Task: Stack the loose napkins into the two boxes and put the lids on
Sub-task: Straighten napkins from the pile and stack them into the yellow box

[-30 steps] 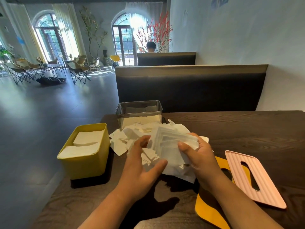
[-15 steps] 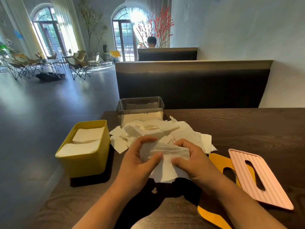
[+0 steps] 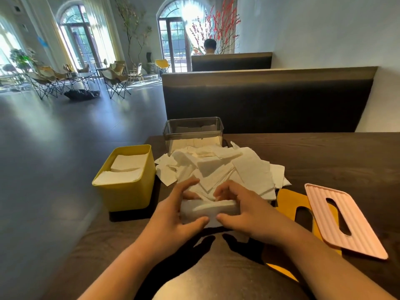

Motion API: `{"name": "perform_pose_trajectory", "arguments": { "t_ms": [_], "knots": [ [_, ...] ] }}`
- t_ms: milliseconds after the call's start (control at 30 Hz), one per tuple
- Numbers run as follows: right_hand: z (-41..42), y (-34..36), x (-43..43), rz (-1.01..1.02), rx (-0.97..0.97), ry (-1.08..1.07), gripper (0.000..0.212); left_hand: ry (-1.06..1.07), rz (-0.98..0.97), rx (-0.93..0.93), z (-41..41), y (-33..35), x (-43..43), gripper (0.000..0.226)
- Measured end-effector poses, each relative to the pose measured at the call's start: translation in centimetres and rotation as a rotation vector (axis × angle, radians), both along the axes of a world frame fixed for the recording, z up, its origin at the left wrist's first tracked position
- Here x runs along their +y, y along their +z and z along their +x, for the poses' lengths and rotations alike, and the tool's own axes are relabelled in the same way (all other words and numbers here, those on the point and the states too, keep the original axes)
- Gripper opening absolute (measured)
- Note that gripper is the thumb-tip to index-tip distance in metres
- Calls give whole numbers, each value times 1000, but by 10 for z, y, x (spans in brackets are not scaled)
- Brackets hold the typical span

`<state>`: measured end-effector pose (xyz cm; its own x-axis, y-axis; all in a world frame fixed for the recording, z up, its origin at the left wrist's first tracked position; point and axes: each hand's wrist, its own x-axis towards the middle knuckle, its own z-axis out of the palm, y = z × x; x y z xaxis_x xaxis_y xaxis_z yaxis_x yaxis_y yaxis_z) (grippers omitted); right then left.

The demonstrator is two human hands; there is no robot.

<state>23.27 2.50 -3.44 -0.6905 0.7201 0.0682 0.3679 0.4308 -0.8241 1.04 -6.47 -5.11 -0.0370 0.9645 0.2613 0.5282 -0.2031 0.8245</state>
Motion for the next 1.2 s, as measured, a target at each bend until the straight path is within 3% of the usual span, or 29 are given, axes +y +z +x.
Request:
{"name": "perform_pose_trajectory", "arguments": {
  "t_ms": [100, 300, 400, 600, 1000, 1200],
  "knots": [
    [2, 0, -2, -24, -100, 71, 47, -16, -43, 5, 6, -8, 1, 73],
    [4, -3, 3, 15, -5, 3, 24, -28, -21, 2, 7, -9, 2, 45],
    [6, -3, 6, 57, 2, -39, 28, 38, 9, -49, 2, -8, 2, 33],
    [16, 3, 11, 90, -180, -103, 36, 2, -74, -143, 2, -8, 4, 42],
    [12, 3, 5, -95, 9, -33, 27, -115, -137, -280, 8, -11, 5, 52],
    [17, 4, 12, -31, -86, -111, 22, -99, -138, -266, 11, -7, 3, 47]
  ]
}}
